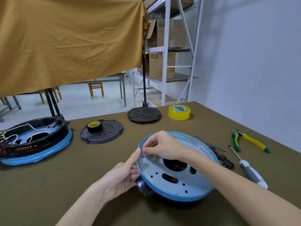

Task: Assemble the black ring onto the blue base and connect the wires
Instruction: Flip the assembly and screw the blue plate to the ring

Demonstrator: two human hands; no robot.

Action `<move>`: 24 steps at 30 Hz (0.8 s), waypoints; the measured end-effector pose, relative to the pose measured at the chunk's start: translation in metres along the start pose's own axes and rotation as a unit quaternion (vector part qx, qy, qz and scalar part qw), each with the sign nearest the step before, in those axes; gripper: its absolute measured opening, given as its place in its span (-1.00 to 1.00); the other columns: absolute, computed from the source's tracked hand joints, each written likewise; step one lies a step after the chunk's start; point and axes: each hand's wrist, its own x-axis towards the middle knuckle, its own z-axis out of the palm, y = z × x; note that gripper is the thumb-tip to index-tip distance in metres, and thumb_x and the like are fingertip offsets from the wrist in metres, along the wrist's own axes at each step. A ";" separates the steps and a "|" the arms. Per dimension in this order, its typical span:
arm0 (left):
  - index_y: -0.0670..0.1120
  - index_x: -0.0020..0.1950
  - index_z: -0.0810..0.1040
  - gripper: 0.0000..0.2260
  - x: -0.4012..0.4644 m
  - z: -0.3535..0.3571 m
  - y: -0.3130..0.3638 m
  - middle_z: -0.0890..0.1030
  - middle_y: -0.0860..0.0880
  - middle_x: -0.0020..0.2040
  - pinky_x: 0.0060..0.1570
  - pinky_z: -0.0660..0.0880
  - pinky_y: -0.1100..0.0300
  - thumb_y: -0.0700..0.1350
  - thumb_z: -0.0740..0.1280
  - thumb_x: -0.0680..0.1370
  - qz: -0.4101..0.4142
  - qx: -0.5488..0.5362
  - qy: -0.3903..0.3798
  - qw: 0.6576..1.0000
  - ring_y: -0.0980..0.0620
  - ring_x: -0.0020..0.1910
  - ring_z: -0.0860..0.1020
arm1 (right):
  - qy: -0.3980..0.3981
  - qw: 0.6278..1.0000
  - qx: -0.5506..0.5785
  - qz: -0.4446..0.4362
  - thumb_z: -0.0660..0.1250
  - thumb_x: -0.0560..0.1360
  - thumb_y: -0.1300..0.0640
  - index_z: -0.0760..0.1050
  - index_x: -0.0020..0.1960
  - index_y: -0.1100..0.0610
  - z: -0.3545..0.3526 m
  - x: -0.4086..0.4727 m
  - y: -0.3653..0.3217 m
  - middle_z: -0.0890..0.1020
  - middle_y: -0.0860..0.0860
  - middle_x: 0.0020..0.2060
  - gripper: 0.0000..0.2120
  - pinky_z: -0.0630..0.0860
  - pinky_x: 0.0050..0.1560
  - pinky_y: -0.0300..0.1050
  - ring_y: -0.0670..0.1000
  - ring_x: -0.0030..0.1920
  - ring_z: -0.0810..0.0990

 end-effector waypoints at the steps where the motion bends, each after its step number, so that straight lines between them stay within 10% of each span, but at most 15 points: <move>1: -0.27 0.09 0.74 -0.29 0.000 -0.001 0.000 0.72 -0.26 0.04 -0.07 0.67 0.12 0.33 0.54 0.28 0.000 0.001 0.000 1.000 -0.10 -0.08 0.67 | -0.008 1.000 -0.016 0.000 0.46 0.53 0.25 0.72 -0.06 0.25 0.000 0.000 -0.001 0.73 0.16 -0.24 -0.92 0.61 -0.20 -0.10 -0.02 -0.30 0.62; 6: -0.30 0.16 0.70 -0.23 0.001 -0.001 0.000 0.71 -0.32 0.11 -0.06 0.69 0.08 0.33 0.56 0.26 -0.004 -0.001 0.004 1.000 -0.15 0.05 0.71 | -0.013 0.989 -0.145 -0.035 0.46 0.52 0.16 0.73 -0.05 0.10 0.004 -0.001 -0.007 0.62 -0.18 -0.37 -0.92 0.41 -0.34 -0.43 -0.30 -0.37 0.55; 24: -0.26 0.07 0.75 -0.25 0.007 -0.005 -0.002 0.70 -0.19 -0.07 -0.12 0.64 0.15 0.37 0.61 0.23 0.006 0.011 -0.025 1.000 -0.05 -0.19 0.65 | 0.005 0.982 -0.170 -0.081 0.48 0.51 0.11 0.72 -0.12 0.06 0.003 0.000 -0.004 0.69 -0.08 -0.28 -0.94 0.45 -0.23 -0.33 -0.17 -0.28 0.58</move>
